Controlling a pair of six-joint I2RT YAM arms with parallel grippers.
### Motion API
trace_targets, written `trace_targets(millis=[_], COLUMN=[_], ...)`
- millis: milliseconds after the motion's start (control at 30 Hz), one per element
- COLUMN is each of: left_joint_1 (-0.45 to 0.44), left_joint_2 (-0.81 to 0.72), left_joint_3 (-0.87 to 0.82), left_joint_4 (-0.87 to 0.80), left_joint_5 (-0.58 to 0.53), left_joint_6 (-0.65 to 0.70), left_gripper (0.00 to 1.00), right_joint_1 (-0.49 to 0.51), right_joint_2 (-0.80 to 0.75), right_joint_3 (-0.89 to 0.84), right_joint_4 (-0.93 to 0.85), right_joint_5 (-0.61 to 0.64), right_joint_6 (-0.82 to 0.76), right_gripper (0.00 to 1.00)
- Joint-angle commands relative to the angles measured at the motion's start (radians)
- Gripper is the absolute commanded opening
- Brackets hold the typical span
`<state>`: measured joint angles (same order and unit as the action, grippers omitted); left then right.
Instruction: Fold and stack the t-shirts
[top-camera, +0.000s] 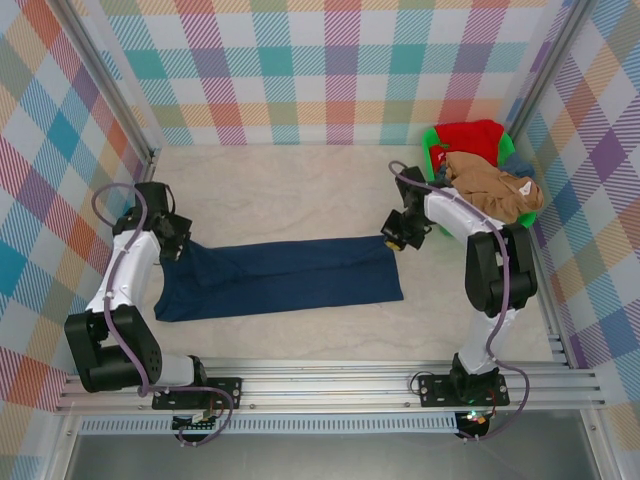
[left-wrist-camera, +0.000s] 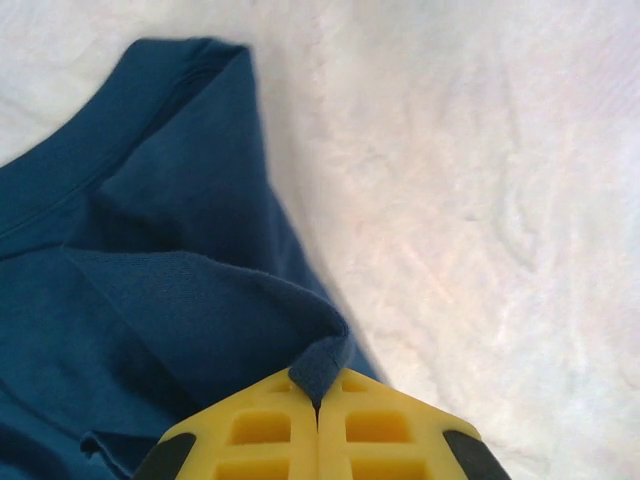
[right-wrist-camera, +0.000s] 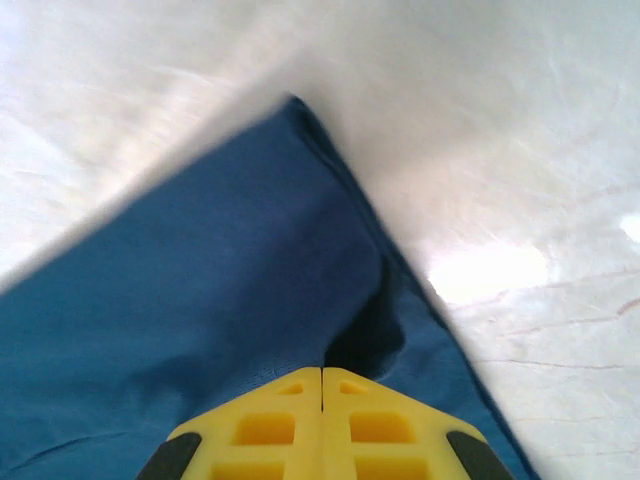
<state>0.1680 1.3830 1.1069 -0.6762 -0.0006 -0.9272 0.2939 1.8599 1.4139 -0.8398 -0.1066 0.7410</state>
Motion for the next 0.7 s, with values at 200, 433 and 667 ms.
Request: trace_targets(millis=[200, 433, 667], left_joint_1=[0.000, 0.007, 0.011], left_joint_2=[0.146, 0.310, 0.377], left_joint_3=[0.205, 0.418, 0.547], left_joint_4=[0.044, 0.054, 0.023], left_joint_5=[0.045, 0.090, 0.099], left_joint_6=[-0.006, 0.019, 0.057], left_gripper=[0.00, 0.00, 0.00], right_joint_1=[-0.012, -0.038, -0.055], right_joint_2=[0.085, 0.208, 0.302], right_joint_3=[0.189, 0.412, 0.579], right_joint_4=[-0.057, -0.083, -0.108], right_joint_5=[0.005, -0.017, -0.075], right_joint_6=[-0.043, -0.055, -0.072], right_gripper=[0.00, 0.00, 0.00])
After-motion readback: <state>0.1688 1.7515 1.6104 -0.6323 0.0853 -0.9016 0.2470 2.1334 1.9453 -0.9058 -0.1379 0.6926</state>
